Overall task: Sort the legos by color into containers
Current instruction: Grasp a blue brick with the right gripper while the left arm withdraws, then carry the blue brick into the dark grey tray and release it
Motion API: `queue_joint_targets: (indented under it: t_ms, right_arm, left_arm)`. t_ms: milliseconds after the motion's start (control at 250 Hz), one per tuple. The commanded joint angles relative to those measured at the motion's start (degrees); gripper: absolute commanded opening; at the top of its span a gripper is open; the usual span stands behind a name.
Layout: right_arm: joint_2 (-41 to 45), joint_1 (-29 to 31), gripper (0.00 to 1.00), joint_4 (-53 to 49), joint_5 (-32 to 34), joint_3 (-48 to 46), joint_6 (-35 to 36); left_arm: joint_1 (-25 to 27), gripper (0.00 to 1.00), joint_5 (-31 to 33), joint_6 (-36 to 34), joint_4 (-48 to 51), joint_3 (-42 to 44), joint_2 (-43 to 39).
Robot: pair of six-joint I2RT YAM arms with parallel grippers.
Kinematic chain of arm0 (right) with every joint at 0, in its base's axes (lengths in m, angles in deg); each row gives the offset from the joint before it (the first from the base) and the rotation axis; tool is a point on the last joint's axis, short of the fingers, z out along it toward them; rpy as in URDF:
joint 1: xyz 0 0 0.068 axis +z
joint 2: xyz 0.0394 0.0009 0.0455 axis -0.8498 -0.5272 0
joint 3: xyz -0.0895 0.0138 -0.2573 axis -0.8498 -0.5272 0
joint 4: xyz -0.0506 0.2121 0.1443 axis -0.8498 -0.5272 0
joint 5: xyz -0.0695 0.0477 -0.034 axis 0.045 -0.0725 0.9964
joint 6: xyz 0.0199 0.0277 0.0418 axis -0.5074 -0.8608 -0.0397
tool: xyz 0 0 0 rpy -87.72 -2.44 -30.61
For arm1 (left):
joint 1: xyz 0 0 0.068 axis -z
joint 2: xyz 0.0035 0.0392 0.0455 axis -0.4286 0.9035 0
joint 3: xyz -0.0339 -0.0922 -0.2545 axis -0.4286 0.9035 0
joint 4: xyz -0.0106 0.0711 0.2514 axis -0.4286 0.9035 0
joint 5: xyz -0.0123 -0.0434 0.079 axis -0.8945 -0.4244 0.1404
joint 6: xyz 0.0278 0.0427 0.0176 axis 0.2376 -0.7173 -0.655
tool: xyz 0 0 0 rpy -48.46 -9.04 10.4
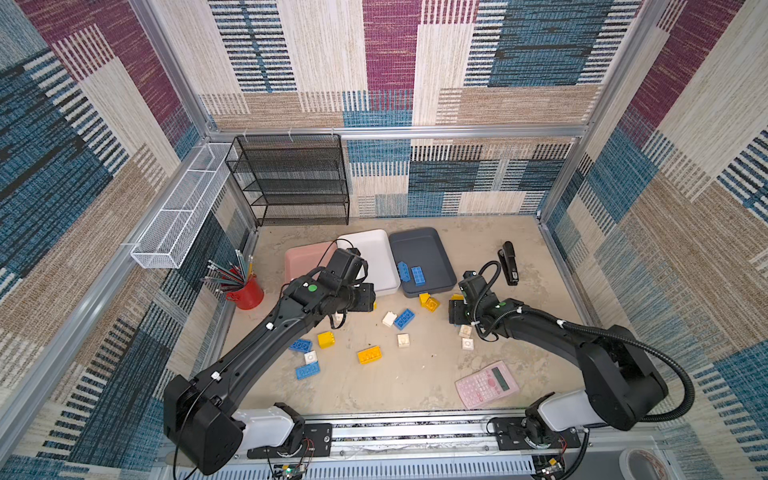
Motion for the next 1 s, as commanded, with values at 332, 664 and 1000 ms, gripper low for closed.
queue_joint_targets:
  t_ms: [332,664,1000]
  right_arm:
    - [-8.29,1.08,0.57,-3.77,-0.45,4.83,0.88]
    - [-9.49,2.77,0.37,-6.53,0.60,6.35,0.20]
    - [-8.16,3.89,0.23,-9.17,-0.83,10.03,0.59]
  left_arm:
    - [-0.15,0.57,1.09,-2.64,-1.43,9.13,-8.34]
    - [-0.78,0.58,-1.03,-3.26,-1.79,9.05,-9.11]
    - [-0.95,0.58,-1.00,-3.08,-1.88,9.61,-10.61]
